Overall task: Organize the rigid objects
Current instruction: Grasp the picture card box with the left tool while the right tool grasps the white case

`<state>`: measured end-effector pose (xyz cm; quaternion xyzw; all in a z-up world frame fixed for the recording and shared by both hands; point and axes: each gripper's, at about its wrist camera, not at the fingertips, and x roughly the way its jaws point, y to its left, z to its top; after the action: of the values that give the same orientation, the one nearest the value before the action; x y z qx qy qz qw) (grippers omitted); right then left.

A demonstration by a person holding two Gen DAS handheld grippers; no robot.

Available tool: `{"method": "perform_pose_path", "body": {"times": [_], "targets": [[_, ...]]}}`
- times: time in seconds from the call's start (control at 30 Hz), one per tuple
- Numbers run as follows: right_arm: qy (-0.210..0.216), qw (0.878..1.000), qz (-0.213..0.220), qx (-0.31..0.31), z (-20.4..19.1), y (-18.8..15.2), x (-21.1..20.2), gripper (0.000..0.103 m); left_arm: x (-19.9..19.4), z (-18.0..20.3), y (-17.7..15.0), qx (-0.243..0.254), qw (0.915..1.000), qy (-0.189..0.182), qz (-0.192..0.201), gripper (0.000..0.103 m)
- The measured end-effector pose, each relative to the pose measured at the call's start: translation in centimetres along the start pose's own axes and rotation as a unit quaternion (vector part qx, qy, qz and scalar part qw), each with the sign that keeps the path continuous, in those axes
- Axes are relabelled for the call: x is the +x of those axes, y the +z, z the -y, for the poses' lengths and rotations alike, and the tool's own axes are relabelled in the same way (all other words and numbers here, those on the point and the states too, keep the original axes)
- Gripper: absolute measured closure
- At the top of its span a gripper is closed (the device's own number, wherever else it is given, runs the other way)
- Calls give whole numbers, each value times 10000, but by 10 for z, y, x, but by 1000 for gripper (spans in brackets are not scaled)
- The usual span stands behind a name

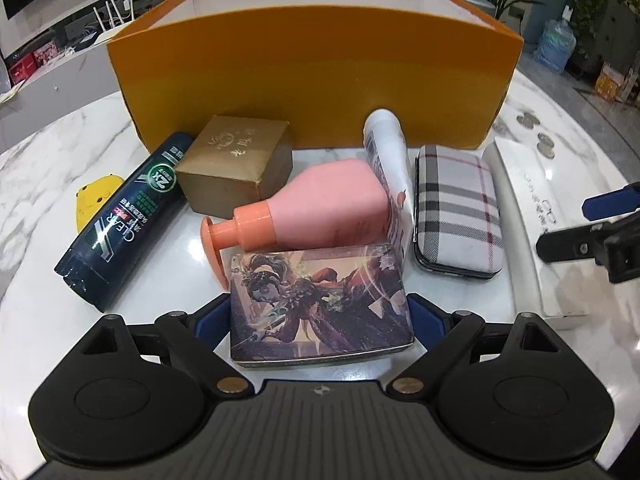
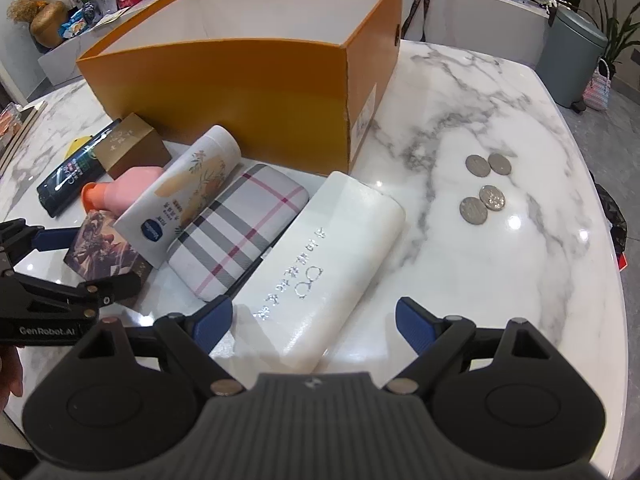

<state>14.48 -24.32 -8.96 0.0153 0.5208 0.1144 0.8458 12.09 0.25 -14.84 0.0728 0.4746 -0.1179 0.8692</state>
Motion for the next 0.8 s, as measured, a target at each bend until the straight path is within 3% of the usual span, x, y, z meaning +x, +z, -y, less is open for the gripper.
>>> {"method": "perform_pose_path", "body": {"times": [0.2,0.37,0.43,0.5,0.67,0.73,0.8], "targets": [[5,9984,91,566,3,1,10,13,5,2,1,-10,9999,85,86,0],[-87,9992,-28,380,-12,-3,24,13,4,1,2,15,10000,11,23,0],[-110,9998,44,177,-17,-5,25,13,3,2,1,47,10000,-24,-11,0],[-121,9999,19,-41,-20,-4,25,20,1,2,-1,95,9999,-56,-32,0],[37,9986,-111,-519,-18,-5,23,20,-7,5,-14,319,9992,-207,-84,0],[256,9930,-208,-1134,-18,-6,21,21,-12,7,-21,455,9985,-286,-118,0],[529,9779,-239,-2008,-15,-13,15,22,-18,9,-28,547,9978,-343,-143,0]]}}
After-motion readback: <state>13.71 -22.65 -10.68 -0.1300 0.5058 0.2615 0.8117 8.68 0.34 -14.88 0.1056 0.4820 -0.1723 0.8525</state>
